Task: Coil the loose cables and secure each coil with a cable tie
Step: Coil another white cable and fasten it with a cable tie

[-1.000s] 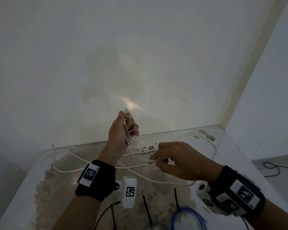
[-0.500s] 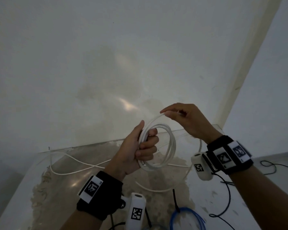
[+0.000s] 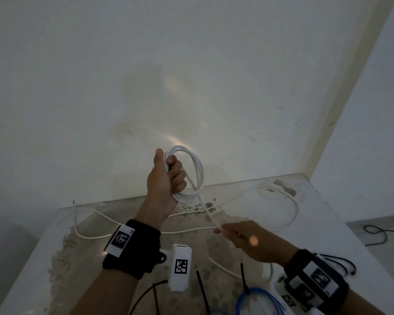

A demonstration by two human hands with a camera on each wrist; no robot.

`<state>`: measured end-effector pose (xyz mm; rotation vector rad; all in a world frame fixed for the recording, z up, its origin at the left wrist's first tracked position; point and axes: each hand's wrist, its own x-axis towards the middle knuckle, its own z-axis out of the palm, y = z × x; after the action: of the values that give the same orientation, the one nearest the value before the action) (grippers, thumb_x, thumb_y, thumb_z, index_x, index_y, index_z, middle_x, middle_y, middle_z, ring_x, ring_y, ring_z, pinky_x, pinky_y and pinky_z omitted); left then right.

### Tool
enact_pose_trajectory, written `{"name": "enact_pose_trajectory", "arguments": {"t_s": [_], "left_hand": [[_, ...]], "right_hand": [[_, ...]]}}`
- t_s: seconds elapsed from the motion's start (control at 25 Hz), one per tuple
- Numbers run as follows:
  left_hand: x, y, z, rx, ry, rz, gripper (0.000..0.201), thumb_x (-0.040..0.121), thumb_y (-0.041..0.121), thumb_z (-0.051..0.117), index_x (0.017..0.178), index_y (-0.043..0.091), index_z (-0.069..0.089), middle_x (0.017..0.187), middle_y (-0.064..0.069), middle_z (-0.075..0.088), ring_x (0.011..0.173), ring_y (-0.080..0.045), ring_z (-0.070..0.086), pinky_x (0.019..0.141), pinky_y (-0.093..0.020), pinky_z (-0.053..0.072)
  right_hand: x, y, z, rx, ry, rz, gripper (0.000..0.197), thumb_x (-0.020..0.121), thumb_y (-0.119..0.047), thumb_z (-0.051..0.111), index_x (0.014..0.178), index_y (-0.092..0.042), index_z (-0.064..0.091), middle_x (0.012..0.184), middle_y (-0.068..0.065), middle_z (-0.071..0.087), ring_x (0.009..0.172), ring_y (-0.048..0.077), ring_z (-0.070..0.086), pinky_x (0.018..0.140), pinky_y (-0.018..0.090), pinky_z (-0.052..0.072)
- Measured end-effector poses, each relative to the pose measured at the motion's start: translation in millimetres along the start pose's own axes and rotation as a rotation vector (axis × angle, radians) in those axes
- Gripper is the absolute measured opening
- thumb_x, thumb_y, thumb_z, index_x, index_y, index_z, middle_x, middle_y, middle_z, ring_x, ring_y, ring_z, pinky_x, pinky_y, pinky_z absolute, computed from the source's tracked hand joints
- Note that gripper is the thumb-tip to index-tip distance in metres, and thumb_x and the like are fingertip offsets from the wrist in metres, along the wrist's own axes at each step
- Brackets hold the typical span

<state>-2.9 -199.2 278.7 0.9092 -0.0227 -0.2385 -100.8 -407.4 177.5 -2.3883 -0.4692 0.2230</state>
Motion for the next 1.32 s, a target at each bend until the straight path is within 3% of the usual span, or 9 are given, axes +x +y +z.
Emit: {"name": "enact_pose_trajectory", "arguments": {"t_s": [0.16,0.32,0.52,0.64,0.76,0.96,1.12,1.2,1.32], "left_hand": [[4,-9,-1,0.117,0.045,0.045,0.044,0.103,0.047,0.028,0.071,0.019,0.041,0.05,0.006,0.021,0.037,-0.007,0.013,0.039,-0.023,0.01],[7,8,-14,0.058,0.02,0.037,0.043,0.103,0.045,0.027,0.07,0.02,0.04,0.048,0.007,0.022,0.035,-0.006,0.015,0.035,-0.021,0.012],[-4,33,-19,-0.021,-0.201,-0.099,0.04,0.101,0.044,0.028,0.07,0.021,0.039,0.045,0.009,0.026,0.04,-0.008,0.005,0.03,-0.018,0.013],[-7,23,-7,0.071,-0.179,-0.064,0.042,0.103,0.044,0.027,0.071,0.019,0.039,0.047,0.008,0.023,0.041,-0.009,0.005,0.033,-0.02,0.01],[-3,14,0,0.18,-0.082,0.026,0.044,0.103,0.045,0.027,0.07,0.018,0.039,0.049,0.007,0.02,0.037,-0.006,0.012,0.039,-0.021,0.009],[-1,-2,11,0.297,-0.026,0.18,0.045,0.105,0.043,0.023,0.072,0.017,0.04,0.048,0.008,0.025,0.036,-0.007,0.023,0.038,-0.019,0.021],[-13,-20,22,0.467,-0.111,0.227,0.051,0.105,0.042,0.02,0.069,0.011,0.041,0.052,-0.01,0.036,0.046,-0.016,0.056,0.051,-0.026,0.052],[-20,-29,28,0.507,-0.191,0.208,0.049,0.104,0.042,0.022,0.077,0.008,0.044,0.06,-0.016,0.037,0.051,-0.019,0.063,0.058,-0.032,0.058],[-31,-39,31,0.647,-0.275,0.185,0.043,0.104,0.04,0.023,0.079,0.009,0.041,0.06,-0.005,0.032,0.05,-0.017,0.06,0.058,-0.035,0.057]], "right_hand": [[-9,-73,-12,-0.197,-0.116,-0.16,0.028,0.104,-0.038,0.039,0.111,-0.019,0.057,0.098,0.001,0.062,0.085,0.018,0.056,0.071,0.031,0.041],[-17,-86,-32,-0.298,0.011,-0.113,0.036,0.105,-0.032,0.038,0.139,-0.032,0.047,0.112,-0.005,0.062,0.093,0.012,0.056,0.075,0.026,0.042],[-6,-19,-40,-0.088,0.26,0.201,0.029,0.101,-0.016,0.042,0.128,-0.028,0.042,0.074,0.001,0.065,0.06,0.021,0.064,0.058,0.037,0.056],[-7,-20,-23,-0.051,0.139,0.101,0.056,0.099,-0.01,0.047,0.144,-0.035,0.025,0.077,0.002,0.068,0.061,0.015,0.067,0.062,0.032,0.059],[-14,-40,-3,0.047,0.139,0.079,0.046,0.102,-0.02,0.043,0.145,-0.03,0.029,0.083,0.004,0.065,0.064,0.018,0.066,0.059,0.029,0.058],[-27,-97,-6,0.002,0.02,0.096,0.053,0.105,-0.039,0.037,0.154,-0.033,0.018,0.134,0.001,0.058,0.116,0.017,0.056,0.097,0.026,0.044],[-24,-107,-38,-0.137,0.031,-0.058,0.026,0.101,-0.036,0.049,0.125,-0.027,0.052,0.089,-0.002,0.065,0.077,0.011,0.06,0.072,0.024,0.05],[-20,-103,-44,-0.211,0.031,-0.123,0.011,0.1,-0.033,0.052,0.103,-0.024,0.058,0.087,-0.005,0.064,0.071,0.007,0.056,0.067,0.023,0.046],[-16,-98,-52,-0.272,0.02,-0.217,0.014,0.099,-0.031,0.055,0.099,-0.022,0.066,0.092,-0.01,0.066,0.069,-0.003,0.053,0.066,0.014,0.042]]}}
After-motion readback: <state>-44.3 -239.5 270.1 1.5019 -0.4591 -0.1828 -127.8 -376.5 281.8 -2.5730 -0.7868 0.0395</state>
